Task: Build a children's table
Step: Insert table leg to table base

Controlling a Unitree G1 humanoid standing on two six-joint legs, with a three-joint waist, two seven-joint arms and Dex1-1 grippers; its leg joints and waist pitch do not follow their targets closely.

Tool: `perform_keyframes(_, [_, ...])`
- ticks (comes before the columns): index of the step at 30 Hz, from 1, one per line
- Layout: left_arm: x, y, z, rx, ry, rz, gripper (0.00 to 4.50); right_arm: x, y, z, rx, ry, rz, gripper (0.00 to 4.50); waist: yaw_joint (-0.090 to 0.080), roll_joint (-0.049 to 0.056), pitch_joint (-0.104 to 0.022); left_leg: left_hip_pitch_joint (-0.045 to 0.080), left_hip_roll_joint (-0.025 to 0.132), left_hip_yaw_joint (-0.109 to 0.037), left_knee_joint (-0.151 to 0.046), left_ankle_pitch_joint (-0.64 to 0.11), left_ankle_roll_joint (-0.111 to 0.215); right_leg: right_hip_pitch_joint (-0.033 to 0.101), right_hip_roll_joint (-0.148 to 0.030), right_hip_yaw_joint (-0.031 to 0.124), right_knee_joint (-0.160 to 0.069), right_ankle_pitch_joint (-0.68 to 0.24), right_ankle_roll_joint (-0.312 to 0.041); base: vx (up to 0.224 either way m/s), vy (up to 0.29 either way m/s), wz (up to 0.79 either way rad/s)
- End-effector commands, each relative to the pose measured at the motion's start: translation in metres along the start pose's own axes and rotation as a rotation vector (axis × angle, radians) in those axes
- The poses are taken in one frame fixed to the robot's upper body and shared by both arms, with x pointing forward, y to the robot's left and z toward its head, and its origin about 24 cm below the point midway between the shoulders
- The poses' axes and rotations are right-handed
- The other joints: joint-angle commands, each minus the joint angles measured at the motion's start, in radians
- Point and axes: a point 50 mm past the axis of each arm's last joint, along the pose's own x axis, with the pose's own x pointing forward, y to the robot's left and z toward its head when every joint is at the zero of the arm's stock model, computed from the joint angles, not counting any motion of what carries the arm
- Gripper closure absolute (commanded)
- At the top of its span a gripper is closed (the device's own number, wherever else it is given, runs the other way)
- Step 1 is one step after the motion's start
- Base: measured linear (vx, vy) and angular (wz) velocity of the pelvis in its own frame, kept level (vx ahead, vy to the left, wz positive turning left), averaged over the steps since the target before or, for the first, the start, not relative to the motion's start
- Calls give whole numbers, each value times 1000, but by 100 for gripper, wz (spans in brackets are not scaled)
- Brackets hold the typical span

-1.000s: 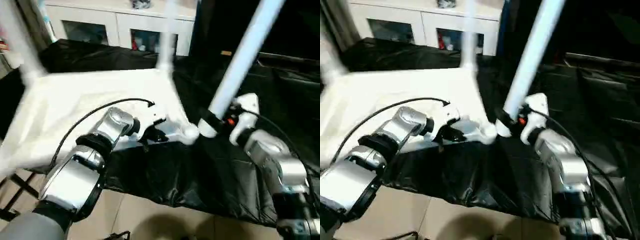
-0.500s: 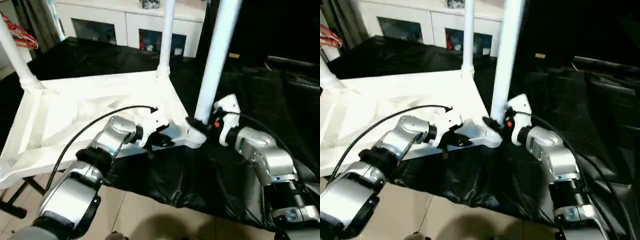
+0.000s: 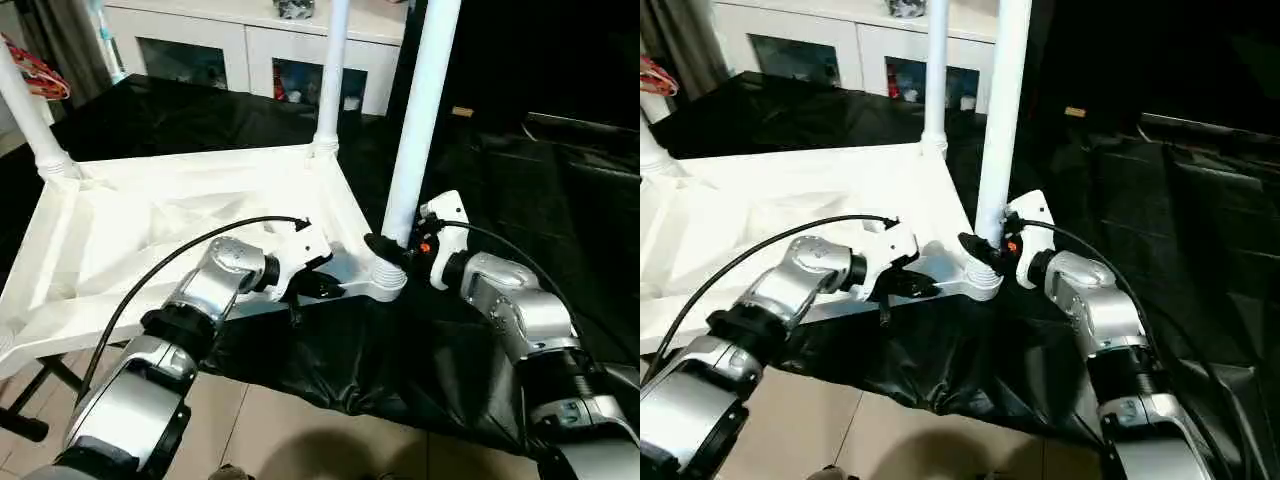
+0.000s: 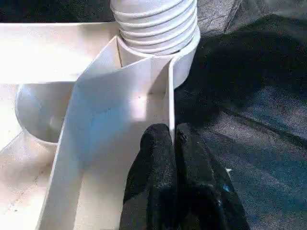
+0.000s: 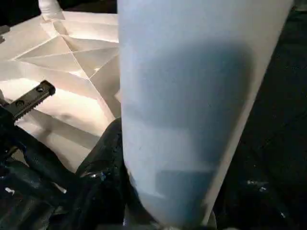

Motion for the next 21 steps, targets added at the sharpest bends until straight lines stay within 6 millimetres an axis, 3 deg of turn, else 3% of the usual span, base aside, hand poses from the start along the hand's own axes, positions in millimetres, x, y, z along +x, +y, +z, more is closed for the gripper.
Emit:
perform_keyframes(1, [2,-3,3,-47,-87,-8,450,-4,-4,-17,88,27,-19,260,4,-15,-70,6,-14,17,-72,-245,28,63,-27,16,-76,-323,-174,0,0,0])
perform_keyframes(3, [2,-2,4,-53,-94,-4,450,-7,-6,-23,119,19,-36,260,5,-12,-70,7,-14,17,-72,-247,29,62,-28,16,-77,-322,-178,0,0,0])
perform_keyframes(6, [2,-2,4,-55,-93,2,450,-9,-7,-29,139,14,-50,260,6,-14,-70,6,-13,17,-72,-251,30,63,-28,16,-77,-323,-178,0,0,0])
perform_keyframes(7, [2,-2,4,-58,-92,8,450,-13,-7,-36,172,-3,-65,260,5,-8,-70,6,-13,16,-73,-256,27,63,-27,16,-78,-323,-179,0,0,0])
perform_keyframes(15, [3,0,5,-68,-93,36,450,-20,-2,-54,257,-64,-99,260,5,-6,-69,12,-14,16,-77,-306,25,60,-26,16,-86,-362,-171,0,0,0])
perform_keyframes(21, [3,2,5,-64,-90,56,450,-18,10,-61,109,-29,-120,260,4,-8,-65,11,-15,14,-81,-326,20,56,-26,14,-94,-436,-139,0,0,0])
